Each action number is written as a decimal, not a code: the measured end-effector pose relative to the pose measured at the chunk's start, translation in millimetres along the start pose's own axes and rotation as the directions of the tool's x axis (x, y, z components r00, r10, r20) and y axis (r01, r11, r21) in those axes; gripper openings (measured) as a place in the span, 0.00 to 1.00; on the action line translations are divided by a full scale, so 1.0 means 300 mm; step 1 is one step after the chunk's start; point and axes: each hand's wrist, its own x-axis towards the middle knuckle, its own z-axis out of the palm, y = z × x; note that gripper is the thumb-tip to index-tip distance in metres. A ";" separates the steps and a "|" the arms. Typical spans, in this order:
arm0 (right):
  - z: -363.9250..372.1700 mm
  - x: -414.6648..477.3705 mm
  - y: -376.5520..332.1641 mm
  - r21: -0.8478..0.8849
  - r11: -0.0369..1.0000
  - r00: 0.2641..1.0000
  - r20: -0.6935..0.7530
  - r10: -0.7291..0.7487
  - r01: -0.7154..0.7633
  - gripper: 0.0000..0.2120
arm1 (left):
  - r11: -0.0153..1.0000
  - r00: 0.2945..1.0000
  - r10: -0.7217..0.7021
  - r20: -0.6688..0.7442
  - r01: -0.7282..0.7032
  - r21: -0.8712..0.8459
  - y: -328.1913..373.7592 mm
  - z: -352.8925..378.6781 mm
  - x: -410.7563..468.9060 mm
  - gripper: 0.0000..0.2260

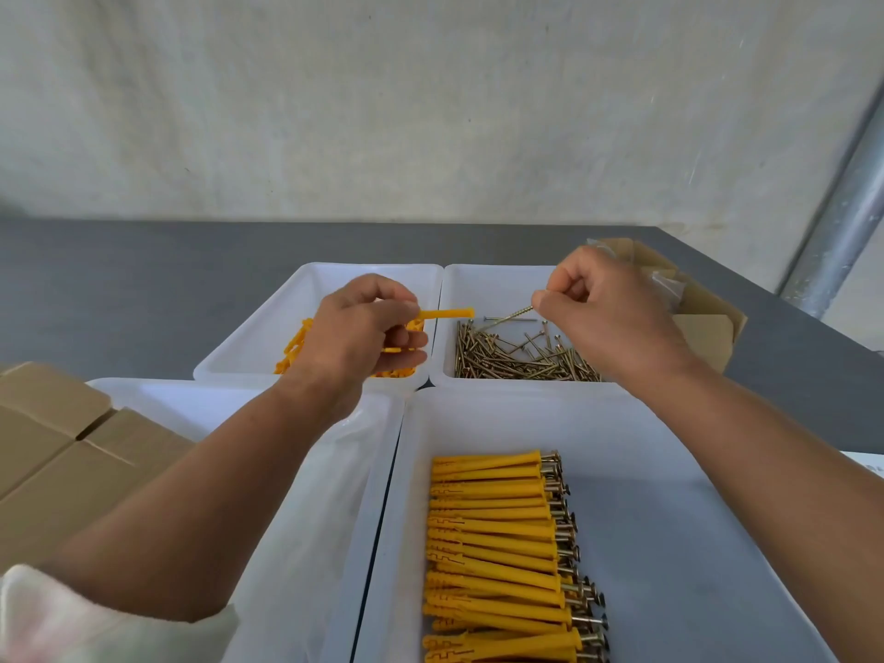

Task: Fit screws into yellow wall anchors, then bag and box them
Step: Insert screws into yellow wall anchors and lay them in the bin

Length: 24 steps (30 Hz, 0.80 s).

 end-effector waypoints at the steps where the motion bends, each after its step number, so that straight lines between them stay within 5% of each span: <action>1: -0.001 0.001 -0.005 0.052 0.999 1.000 -0.016 0.012 -0.011 0.09 | 0.999 0.999 -0.010 0.031 0.009 0.047 -0.003 0.008 -0.007 0.06; 5: -0.011 0.001 -0.028 0.235 0.972 0.998 -0.037 0.041 -0.032 0.09 | 0.990 0.996 -0.061 0.065 0.052 0.129 -0.029 0.028 -0.019 0.07; 11: -0.008 -0.017 -0.059 0.396 0.916 0.997 0.064 0.047 -0.069 0.09 | 0.989 0.979 -0.146 0.142 0.145 0.016 -0.030 0.041 -0.027 0.09; 18: 0.003 -0.018 -0.045 0.257 0.964 0.996 0.083 0.043 -0.063 0.08 | 0.990 0.948 -0.137 0.286 0.142 0.003 -0.033 0.046 -0.038 0.10; 24: 0.007 -0.046 -0.055 -0.193 0.954 0.968 0.148 -0.201 0.228 0.08 | 0.991 0.951 -0.137 0.276 0.133 0.034 -0.041 0.051 -0.039 0.09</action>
